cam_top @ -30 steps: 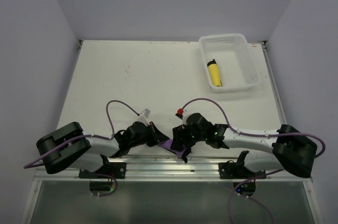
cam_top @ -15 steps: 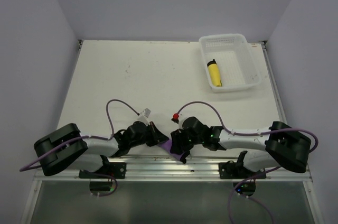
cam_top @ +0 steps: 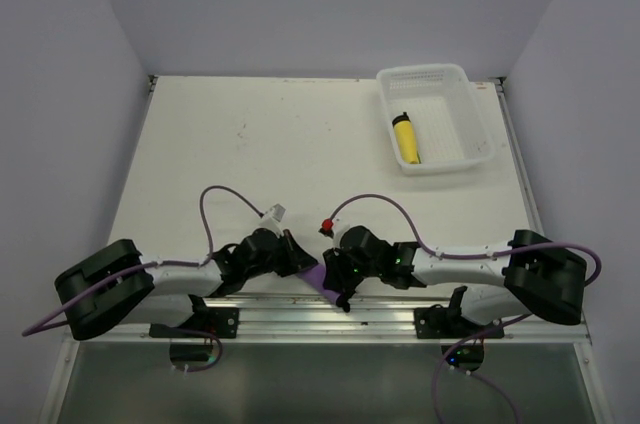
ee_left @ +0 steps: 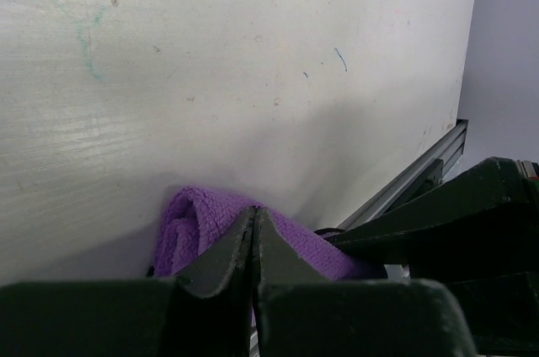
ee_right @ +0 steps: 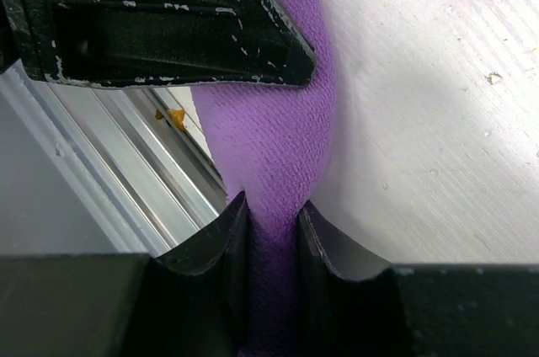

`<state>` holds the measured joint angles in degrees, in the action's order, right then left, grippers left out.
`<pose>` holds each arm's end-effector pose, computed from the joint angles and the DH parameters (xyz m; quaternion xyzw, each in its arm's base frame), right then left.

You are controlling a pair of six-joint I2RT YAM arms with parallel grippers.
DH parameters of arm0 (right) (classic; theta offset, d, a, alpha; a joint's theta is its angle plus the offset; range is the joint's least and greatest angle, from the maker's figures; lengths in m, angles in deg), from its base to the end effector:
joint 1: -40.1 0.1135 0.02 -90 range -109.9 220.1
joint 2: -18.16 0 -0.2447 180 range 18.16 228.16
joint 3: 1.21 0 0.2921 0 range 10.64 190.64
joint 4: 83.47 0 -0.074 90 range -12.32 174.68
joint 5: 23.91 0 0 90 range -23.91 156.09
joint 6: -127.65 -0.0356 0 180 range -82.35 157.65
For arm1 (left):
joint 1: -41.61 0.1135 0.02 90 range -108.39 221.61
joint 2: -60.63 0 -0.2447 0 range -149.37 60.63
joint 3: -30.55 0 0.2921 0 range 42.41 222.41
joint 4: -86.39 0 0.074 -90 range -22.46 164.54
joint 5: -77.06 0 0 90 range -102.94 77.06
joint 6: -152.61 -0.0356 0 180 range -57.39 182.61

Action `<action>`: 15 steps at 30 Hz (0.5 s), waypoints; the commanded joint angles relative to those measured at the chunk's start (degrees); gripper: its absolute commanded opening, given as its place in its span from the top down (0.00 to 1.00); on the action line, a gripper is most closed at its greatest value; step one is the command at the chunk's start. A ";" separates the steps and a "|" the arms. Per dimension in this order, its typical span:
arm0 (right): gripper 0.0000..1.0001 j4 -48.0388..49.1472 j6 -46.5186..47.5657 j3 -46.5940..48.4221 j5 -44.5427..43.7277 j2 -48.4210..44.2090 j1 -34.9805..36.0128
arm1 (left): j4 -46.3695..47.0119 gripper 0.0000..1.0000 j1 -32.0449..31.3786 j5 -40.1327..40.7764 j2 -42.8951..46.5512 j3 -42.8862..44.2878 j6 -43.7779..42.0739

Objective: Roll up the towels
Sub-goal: Roll the towel, then place the rolled towel into the container

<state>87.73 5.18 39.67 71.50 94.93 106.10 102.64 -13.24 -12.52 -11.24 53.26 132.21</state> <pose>0.1102 0.2557 0.1035 -0.2833 0.8774 0.3198 0.2182 0.1308 -0.1854 0.0655 -0.1145 0.8709 -0.4213 0.2255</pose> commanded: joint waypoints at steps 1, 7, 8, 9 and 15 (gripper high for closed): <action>0.83 -2.87 1.18 1.72 -0.40 -0.75 0.80 | -6.38 0.96 0.01 4.67 1.82 1.80 -3.59; 0.90 -2.87 0.48 0.93 -1.10 -2.50 0.98 | -16.66 0.91 0.53 10.38 8.75 7.33 -8.16; 0.91 -2.87 0.48 0.85 -1.28 -2.68 1.06 | -19.11 0.90 1.06 11.08 9.64 8.04 -8.86; 0.93 -2.87 0.39 0.58 -1.45 -3.20 0.98 | -20.35 0.90 1.50 12.13 10.61 9.35 -10.09; 1.00 -5.94 0.56 0.32 -6.71 -7.15 0.98 | -27.74 0.89 7.20 12.06 17.46 11.74 -13.61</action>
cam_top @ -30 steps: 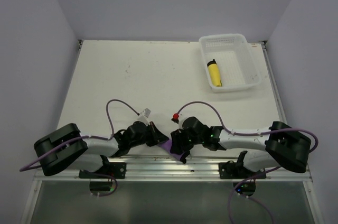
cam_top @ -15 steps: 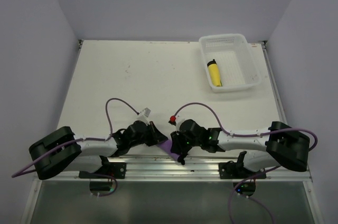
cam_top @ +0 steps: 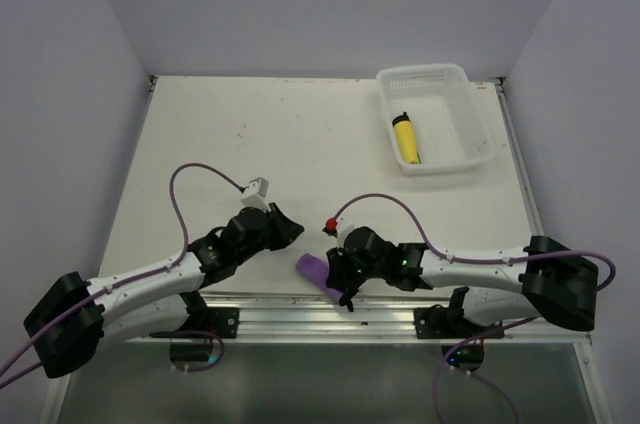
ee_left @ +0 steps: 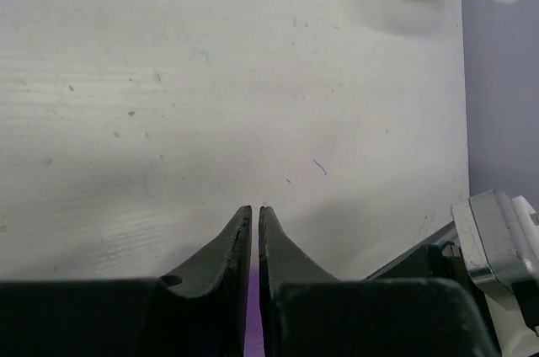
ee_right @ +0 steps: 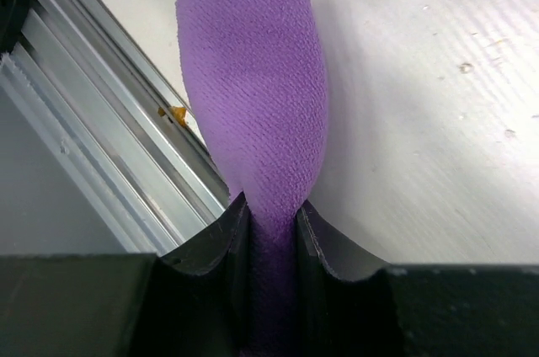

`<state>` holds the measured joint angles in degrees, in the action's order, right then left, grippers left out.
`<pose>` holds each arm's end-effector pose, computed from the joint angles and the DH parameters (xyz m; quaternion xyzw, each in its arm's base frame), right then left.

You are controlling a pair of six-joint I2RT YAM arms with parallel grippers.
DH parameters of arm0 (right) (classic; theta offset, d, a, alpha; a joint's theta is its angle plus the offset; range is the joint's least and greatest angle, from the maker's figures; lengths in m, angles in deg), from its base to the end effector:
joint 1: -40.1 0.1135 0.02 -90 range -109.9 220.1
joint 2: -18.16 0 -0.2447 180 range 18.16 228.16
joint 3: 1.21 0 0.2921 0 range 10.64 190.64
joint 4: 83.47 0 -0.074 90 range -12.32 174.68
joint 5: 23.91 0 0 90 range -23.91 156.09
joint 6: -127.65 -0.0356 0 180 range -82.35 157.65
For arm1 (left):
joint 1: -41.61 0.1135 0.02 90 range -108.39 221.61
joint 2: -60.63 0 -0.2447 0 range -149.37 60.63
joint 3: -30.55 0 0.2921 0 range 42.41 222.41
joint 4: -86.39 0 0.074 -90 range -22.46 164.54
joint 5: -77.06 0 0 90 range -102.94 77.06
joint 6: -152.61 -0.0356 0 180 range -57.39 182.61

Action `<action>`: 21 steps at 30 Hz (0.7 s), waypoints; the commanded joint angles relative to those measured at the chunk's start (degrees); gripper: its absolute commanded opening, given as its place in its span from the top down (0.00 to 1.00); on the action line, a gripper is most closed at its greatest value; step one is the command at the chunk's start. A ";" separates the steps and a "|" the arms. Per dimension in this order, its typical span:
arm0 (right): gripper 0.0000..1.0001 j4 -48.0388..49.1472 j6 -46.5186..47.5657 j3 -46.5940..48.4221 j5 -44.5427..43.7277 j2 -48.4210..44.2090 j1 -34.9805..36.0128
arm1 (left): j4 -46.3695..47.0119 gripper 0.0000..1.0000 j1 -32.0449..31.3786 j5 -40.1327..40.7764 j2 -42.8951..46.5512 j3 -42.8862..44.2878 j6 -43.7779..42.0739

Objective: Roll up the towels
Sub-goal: Place the rolled towel into the container

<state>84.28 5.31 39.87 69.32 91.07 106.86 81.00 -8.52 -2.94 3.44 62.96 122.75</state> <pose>0.1066 0.2534 0.1171 -0.2828 0.8759 0.3136 0.2332 0.1630 -0.1855 0.1419 -0.1186 0.8564 -0.3645 0.3460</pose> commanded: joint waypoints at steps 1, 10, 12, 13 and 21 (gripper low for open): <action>1.00 -2.58 0.26 0.21 -5.15 -3.47 0.04 | -6.37 0.88 4.49 2.13 4.70 2.03 -4.33; 1.00 -5.04 2.54 3.19 -7.10 -4.61 -7.16 | -13.05 0.87 7.41 3.45 9.73 4.84 -7.14; 1.00 -7.23 4.73 6.08 -6.48 -5.49 -11.20 | -13.84 0.87 7.41 3.80 9.55 5.90 -7.84; 1.00 -8.29 5.70 7.14 -5.69 -5.75 -12.69 | -14.02 0.87 7.41 3.97 9.55 6.16 -8.11; 1.00 -15.24 14.58 23.75 1.95 -4.80 -35.01 | -14.54 0.87 7.50 5.20 10.52 8.36 -11.36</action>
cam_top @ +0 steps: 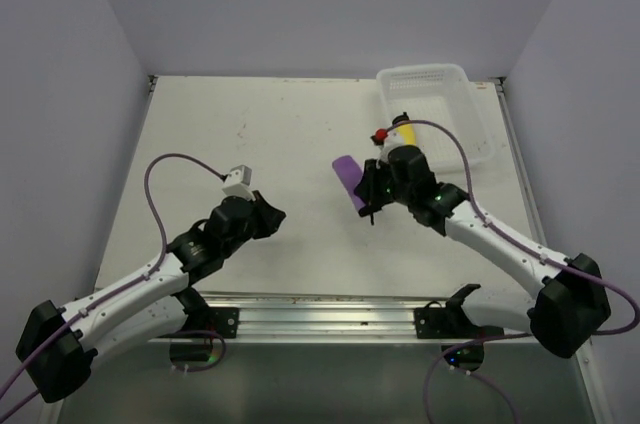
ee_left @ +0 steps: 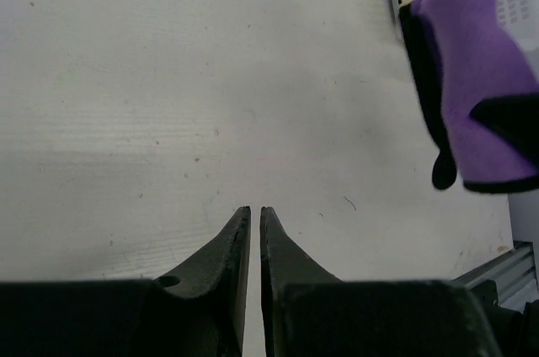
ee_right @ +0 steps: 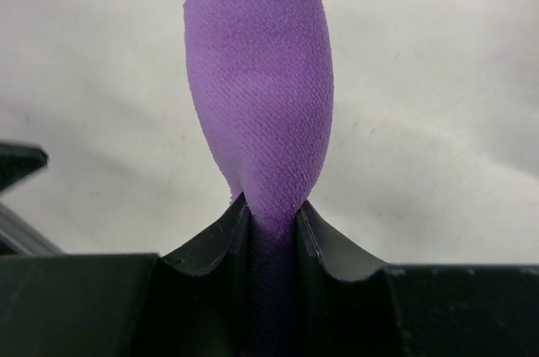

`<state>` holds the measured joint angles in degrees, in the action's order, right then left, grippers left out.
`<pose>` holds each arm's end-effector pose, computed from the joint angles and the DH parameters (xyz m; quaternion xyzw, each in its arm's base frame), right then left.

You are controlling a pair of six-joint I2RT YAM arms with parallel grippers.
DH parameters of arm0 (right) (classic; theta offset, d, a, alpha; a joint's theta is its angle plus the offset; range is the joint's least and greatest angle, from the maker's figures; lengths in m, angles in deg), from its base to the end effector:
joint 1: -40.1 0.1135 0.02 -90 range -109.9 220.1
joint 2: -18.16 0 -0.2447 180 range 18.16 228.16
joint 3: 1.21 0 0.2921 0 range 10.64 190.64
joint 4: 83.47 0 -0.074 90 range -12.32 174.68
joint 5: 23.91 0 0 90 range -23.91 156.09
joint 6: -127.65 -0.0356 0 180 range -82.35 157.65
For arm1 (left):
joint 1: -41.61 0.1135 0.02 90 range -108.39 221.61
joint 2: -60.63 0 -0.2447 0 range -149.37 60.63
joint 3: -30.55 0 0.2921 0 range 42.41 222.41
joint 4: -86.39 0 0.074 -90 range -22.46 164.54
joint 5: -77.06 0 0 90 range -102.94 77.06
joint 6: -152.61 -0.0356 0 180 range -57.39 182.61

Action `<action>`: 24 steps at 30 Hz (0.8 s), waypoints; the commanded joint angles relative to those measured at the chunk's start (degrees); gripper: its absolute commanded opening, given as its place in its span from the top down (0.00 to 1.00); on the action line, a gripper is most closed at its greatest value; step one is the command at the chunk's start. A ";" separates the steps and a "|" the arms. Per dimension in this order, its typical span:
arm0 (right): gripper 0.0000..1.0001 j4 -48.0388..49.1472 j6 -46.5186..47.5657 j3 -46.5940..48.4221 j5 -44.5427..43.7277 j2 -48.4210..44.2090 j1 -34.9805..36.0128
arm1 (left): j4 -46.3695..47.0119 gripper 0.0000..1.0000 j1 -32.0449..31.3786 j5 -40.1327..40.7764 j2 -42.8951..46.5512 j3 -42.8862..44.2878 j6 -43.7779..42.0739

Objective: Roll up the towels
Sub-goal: Place the rolled towel into the container

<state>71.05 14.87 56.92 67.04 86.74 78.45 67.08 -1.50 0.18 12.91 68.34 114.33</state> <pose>0.2401 0.1907 0.2240 -0.1244 0.8820 0.2375 0.3876 0.1792 -0.1567 0.1911 -0.1219 0.8503 -0.3032 0.4125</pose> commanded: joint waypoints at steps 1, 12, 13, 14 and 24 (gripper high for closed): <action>1.00 -2.19 5.29 8.11 5.80 0.24 -8.97 | -0.62 0.87 0.49 2.08 1.14 3.16 -3.12; 1.00 5.19 5.12 19.71 8.55 11.48 -29.90 | 0.43 0.87 0.66 0.42 0.70 3.16 -5.05; 1.00 5.28 5.55 20.42 6.45 12.80 -30.35 | 0.35 0.87 0.75 0.41 0.27 3.42 -5.23; 1.00 5.37 7.04 21.91 5.13 15.25 -30.70 | -0.18 0.87 0.75 0.32 0.35 4.03 -5.75; 1.00 8.00 14.79 28.24 -5.17 25.44 -30.96 | -5.37 0.80 0.84 3.92 1.15 8.43 -10.85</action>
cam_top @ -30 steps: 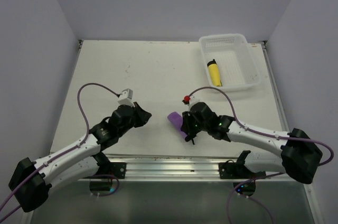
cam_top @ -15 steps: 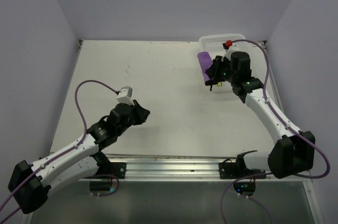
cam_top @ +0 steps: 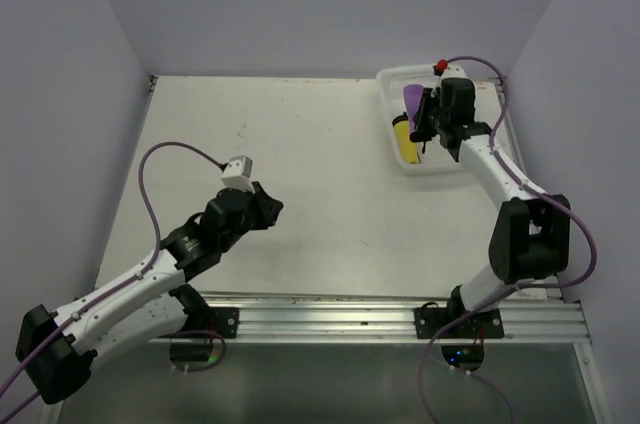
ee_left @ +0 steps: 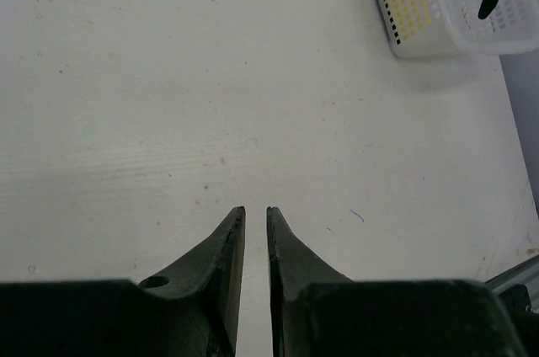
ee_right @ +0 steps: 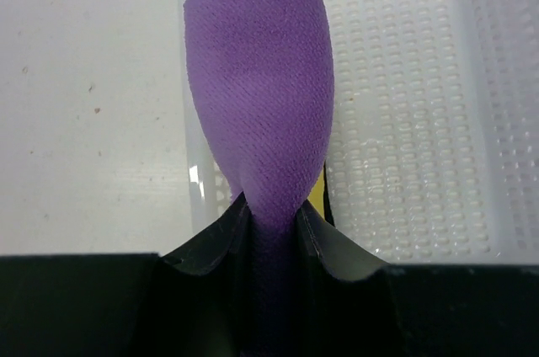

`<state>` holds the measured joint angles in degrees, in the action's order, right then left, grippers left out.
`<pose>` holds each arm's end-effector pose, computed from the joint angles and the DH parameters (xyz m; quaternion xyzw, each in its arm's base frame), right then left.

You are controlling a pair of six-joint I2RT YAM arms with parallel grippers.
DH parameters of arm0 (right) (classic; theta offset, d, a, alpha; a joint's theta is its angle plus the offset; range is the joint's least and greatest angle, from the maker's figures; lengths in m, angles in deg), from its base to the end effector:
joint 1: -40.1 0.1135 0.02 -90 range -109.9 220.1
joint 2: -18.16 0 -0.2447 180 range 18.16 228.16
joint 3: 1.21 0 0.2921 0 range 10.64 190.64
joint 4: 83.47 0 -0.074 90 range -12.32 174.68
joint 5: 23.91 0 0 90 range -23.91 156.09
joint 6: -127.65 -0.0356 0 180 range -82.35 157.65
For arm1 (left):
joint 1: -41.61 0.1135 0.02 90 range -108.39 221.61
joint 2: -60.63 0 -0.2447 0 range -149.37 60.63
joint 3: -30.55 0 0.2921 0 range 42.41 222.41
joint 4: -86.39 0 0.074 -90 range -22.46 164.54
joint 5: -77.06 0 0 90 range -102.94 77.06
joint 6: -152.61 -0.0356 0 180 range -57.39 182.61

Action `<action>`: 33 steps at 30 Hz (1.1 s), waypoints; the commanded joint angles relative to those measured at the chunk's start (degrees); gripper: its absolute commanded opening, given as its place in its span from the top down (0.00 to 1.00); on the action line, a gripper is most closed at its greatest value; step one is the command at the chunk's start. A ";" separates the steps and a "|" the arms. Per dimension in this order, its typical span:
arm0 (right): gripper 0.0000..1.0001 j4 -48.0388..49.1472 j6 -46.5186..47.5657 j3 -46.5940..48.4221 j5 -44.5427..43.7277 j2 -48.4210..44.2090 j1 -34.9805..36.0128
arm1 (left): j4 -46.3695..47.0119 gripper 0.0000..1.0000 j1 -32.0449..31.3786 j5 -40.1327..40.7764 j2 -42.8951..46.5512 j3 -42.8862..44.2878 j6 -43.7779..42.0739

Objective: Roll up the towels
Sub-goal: Place the rolled towel into the container

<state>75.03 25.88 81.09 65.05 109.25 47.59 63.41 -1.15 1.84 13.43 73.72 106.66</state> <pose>0.4046 0.0525 0.2582 0.0369 0.8665 0.0755 0.4921 0.1836 -0.1574 0.2233 -0.0767 0.8448 -0.2763 0.4518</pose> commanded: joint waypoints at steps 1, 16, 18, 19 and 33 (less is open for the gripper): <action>1.00 4.29 4.47 4.42 -3.62 3.91 -0.28 | -2.13 0.79 0.49 2.35 0.53 3.49 -3.36; 1.00 14.75 9.31 0.47 -12.67 16.05 -0.28 | -4.68 0.74 0.75 5.87 -1.14 5.78 -5.47; 1.00 15.53 9.75 0.30 -12.32 17.10 -0.54 | -4.68 0.73 0.84 5.96 -1.23 5.78 -5.64; 1.00 15.63 9.75 0.38 -12.15 17.45 -0.72 | -4.86 0.73 0.84 6.04 -1.40 5.87 -5.73; 0.95 15.11 14.32 0.56 -6.17 19.39 -2.74 | -5.30 0.71 0.75 7.45 -1.67 6.66 -6.17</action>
<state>88.63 38.58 81.38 56.49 128.97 45.27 58.38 -0.76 8.10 11.84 77.93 101.94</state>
